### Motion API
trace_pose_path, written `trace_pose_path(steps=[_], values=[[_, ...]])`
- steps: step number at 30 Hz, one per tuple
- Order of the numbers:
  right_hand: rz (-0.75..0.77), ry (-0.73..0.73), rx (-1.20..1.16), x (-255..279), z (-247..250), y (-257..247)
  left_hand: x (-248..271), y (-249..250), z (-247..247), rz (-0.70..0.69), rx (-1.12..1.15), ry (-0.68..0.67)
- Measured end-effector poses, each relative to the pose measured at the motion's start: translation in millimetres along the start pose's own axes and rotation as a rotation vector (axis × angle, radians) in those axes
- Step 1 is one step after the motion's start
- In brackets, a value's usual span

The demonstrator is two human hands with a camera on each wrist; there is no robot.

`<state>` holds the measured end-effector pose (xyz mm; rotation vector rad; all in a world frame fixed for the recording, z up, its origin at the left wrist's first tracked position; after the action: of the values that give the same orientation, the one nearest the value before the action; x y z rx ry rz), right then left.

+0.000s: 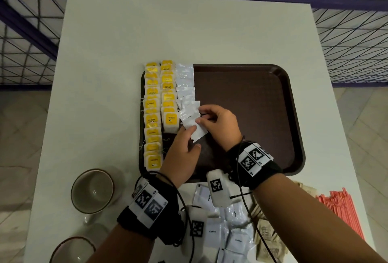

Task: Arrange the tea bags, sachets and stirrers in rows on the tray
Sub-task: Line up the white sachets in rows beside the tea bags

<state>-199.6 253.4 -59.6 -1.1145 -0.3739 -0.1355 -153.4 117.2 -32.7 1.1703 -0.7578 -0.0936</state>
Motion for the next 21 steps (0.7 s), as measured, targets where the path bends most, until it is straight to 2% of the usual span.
trace_pose_path(steps=[6,16,21], values=[[0.004,-0.016,0.030,12.5,-5.9,1.4,1.0,-4.2,-3.4,-0.095,0.010,0.022],[-0.053,0.037,0.070,28.6,-10.8,10.2,11.9,-13.3,-1.4,-0.044,0.003,0.006],[-0.021,0.088,0.100,17.3,-5.1,4.9,11.8,-11.3,2.1,-0.041,-0.033,0.007]])
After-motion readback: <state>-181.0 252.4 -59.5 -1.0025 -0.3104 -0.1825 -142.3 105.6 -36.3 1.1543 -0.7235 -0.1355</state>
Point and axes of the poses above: each hand's wrist, its own x-axis away from the middle knuckle, its own z-axis out of the back of the hand, y = z × x, the point moved 1 cm from there along -x, towards the middle knuckle, and after that the axes turned 15 degrees about -y, right-handed, at the moved point
